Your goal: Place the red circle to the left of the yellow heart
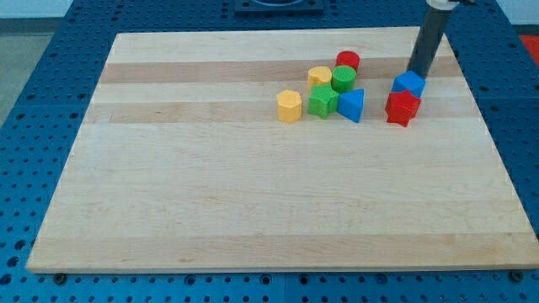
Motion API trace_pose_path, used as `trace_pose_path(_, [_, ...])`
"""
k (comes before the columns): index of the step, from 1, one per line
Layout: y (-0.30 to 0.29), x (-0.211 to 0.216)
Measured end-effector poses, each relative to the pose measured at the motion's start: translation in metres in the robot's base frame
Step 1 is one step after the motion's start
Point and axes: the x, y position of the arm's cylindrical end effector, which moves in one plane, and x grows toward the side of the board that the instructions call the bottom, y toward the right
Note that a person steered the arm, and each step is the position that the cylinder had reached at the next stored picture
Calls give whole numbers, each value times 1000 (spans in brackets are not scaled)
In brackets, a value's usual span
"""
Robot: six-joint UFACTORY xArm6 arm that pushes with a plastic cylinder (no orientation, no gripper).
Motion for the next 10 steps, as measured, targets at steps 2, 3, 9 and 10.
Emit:
trace_pose_path(2, [64,28])
trace_pose_path(3, [62,62])
trace_pose_path(9, [-45,38])
trace_pose_path(10, [-78,8])
